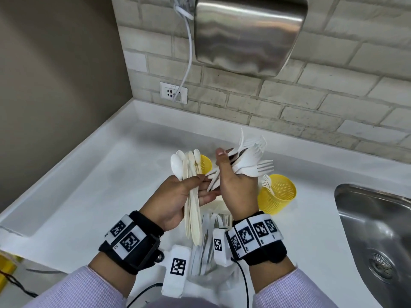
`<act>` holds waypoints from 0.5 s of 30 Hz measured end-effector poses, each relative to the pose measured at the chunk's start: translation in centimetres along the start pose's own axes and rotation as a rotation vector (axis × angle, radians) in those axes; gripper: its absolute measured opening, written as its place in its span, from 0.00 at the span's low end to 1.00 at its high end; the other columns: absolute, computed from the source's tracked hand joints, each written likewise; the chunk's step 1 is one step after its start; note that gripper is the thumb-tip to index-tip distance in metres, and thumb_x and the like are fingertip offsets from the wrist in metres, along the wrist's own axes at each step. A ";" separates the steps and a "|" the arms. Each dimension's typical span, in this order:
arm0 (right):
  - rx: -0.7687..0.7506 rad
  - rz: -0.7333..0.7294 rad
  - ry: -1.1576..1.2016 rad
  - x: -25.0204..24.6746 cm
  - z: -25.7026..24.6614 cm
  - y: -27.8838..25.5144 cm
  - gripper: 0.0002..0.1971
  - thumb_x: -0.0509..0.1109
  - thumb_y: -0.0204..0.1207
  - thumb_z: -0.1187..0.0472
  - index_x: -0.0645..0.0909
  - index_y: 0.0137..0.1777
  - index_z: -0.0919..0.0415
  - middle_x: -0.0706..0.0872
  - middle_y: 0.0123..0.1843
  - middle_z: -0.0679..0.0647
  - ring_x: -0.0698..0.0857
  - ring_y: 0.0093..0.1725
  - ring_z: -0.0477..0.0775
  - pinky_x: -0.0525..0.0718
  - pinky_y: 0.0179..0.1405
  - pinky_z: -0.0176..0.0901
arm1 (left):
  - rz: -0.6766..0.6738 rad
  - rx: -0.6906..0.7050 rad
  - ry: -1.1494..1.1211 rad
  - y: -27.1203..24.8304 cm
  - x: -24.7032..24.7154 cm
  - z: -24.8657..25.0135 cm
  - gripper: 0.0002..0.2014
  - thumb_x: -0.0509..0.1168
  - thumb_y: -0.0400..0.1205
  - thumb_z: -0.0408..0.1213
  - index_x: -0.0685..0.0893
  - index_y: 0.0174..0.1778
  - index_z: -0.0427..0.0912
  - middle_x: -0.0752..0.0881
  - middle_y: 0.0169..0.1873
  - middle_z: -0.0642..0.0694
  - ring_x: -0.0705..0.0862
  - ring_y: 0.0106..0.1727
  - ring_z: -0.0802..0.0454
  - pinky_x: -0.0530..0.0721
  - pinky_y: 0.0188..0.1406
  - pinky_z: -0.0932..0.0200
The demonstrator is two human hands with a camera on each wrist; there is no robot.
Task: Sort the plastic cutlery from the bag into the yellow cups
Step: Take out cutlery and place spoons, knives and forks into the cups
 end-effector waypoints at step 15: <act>0.046 0.435 -0.201 -13.3 3.4 4.6 0.21 0.77 0.73 0.39 0.85 0.38 0.58 0.90 0.34 0.59 0.91 0.36 0.62 0.91 0.46 0.58 | -0.017 0.130 0.226 -0.5 0.4 0.4 0.13 0.60 0.92 0.39 0.88 0.61 0.38 0.90 0.42 0.41 0.89 0.40 0.47 0.86 0.39 0.61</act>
Point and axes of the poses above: each hand's wrist, its own y-axis towards the middle knuckle, its own x-axis out of the palm, z = x × y, the point moved 8 cm from there along y, towards the middle knuckle
